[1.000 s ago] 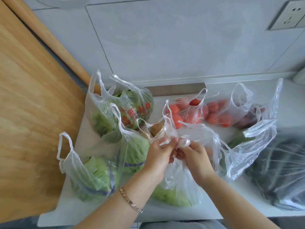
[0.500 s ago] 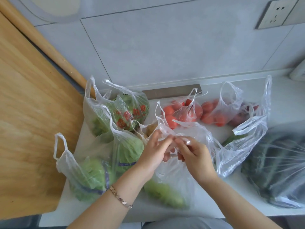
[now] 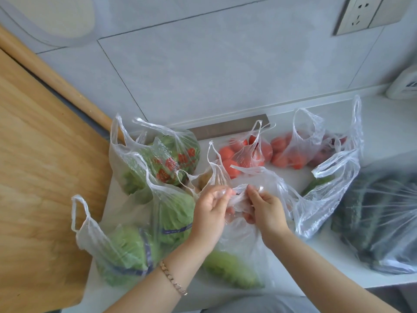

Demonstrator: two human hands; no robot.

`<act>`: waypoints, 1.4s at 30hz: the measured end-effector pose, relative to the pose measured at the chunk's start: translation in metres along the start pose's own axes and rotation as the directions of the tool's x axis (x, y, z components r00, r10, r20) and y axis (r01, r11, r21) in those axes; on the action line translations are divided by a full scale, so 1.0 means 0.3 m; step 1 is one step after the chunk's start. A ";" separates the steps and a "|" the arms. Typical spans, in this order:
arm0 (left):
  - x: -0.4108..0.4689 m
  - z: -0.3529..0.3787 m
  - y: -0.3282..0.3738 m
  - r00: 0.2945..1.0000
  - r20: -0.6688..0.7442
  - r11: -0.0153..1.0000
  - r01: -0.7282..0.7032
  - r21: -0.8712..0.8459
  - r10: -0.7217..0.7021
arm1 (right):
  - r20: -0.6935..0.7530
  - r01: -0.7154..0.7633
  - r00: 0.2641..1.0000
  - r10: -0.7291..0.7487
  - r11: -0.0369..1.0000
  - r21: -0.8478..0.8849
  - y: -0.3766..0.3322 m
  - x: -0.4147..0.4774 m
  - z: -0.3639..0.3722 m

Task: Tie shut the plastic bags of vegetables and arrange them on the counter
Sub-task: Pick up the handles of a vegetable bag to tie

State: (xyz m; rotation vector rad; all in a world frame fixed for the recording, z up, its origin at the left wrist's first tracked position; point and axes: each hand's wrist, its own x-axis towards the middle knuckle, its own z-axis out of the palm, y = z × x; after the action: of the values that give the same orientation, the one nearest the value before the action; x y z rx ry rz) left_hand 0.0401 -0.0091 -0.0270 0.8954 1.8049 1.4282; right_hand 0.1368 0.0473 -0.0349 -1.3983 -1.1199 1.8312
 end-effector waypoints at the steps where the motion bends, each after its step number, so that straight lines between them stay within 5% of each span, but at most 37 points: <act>1: -0.007 0.003 -0.020 0.997 0.005 0.992 -0.079 0.095 0.078 | -0.039 -0.041 0.998 0.040 0.999 -0.035 0.014 0.014 -0.004; 4: -0.024 0.001 -0.054 0.957 0.146 0.908 -0.286 0.306 0.253 | -0.034 -0.044 0.999 0.037 0.978 -0.205 0.034 0.032 -0.019; 9: 0.003 -0.020 -0.038 0.955 0.237 0.912 -0.251 0.324 0.179 | 0.194 0.168 0.977 -0.092 0.891 -0.422 0.013 -0.014 -0.046; 12: 0.023 -0.031 -0.034 0.929 0.251 0.827 -0.358 0.433 0.271 | 0.398 0.153 0.917 -0.022 0.941 -0.301 -0.004 -0.048 -0.061; 15: 0.037 -0.032 -0.039 0.937 0.247 0.790 -0.342 0.508 0.246 | 0.436 0.010 0.899 0.039 0.994 -0.108 0.022 -0.028 -0.090; 19: 0.037 -0.014 -0.045 0.954 0.293 0.897 -0.183 0.402 0.063 | 0.516 0.097 0.851 -0.102 0.995 0.037 0.045 -0.014 -0.107; 22: 0.038 -0.003 -0.031 0.952 0.280 0.981 0.073 0.180 -0.122 | 0.497 0.201 0.850 -0.174 0.980 -0.001 0.045 -0.012 -0.104; 25: 0.045 -0.002 -0.033 0.941 0.187 0.947 0.244 0.208 -0.283 | 0.372 0.328 0.882 -0.289 0.943 -0.046 0.058 -0.011 -0.081; 33: 0.033 -0.035 -0.057 0.966 0.118 0.922 0.176 0.345 -0.229 | 0.163 0.436 0.900 -0.405 0.813 -0.386 0.059 -0.035 -0.051; 37: 0.054 -0.152 -0.129 0.988 -0.025 0.789 0.137 0.599 -0.152 | 0.116 0.082 0.990 -0.081 0.997 -0.005 0.084 -0.023 -0.115; 42: 0.043 -0.239 -0.200 0.994 0.064 0.424 -0.023 0.905 -0.084 | -0.128 -0.251 0.958 0.258 0.966 0.068 0.182 -0.001 -0.250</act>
State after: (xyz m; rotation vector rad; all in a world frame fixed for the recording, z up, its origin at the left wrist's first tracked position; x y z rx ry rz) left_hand -0.0332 -0.0465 -0.0734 1.3871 2.4985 0.1939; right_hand 0.2111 0.0412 -0.0901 -1.6740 -0.8500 1.8898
